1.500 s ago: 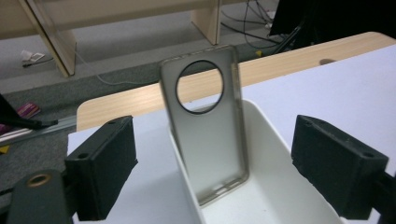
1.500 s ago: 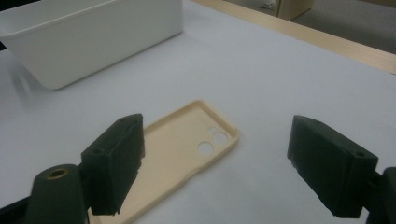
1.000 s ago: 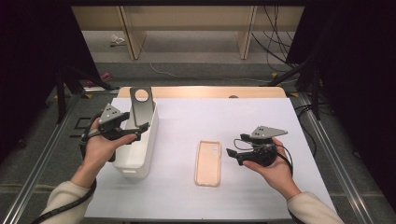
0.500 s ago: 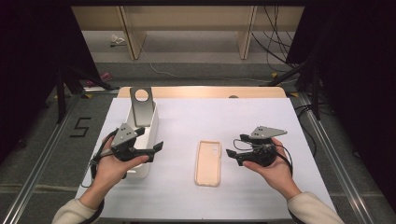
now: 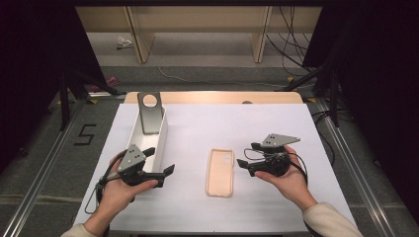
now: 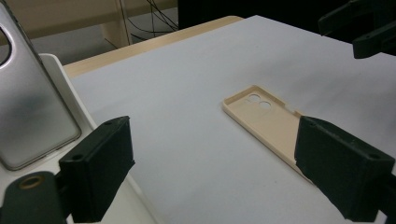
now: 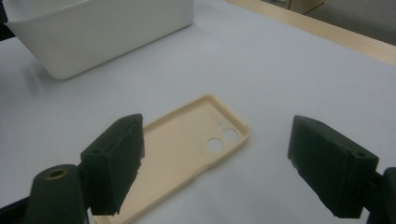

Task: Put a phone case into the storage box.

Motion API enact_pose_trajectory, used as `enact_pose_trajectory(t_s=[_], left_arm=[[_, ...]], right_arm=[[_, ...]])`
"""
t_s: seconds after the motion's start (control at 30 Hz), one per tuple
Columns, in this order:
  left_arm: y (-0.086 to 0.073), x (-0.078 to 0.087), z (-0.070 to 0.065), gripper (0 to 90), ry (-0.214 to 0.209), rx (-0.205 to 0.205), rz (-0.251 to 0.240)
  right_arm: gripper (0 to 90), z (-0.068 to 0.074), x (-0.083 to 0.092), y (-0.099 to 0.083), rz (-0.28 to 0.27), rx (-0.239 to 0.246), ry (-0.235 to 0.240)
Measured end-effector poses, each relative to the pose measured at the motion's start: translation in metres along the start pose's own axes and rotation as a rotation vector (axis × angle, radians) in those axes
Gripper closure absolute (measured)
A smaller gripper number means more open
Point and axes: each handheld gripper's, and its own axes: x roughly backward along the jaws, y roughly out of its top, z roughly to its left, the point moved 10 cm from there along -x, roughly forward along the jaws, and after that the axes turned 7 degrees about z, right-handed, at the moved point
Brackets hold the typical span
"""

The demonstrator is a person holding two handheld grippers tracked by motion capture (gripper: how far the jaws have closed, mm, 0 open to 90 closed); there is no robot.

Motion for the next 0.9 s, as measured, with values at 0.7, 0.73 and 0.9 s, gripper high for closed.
enact_pose_trajectory(t_s=[0.7, 0.73, 0.9], left_arm=[[-0.001, -0.003, 0.0, 12.0, -0.001, -0.004, 0.002], [-0.002, -0.003, 0.0, 12.0, 0.0, -0.003, 0.002], [-0.001, -0.004, 0.0, 12.7, 0.005, -0.001, 0.002]], right_arm=[[19.1, 0.001, -0.002, -0.001, 0.01, 0.004, 0.007], [19.1, 0.002, -0.003, -0.002, 0.014, 0.006, 0.012], [19.2, 0.011, -0.007, -0.005, 0.051, 0.043, 0.036]])
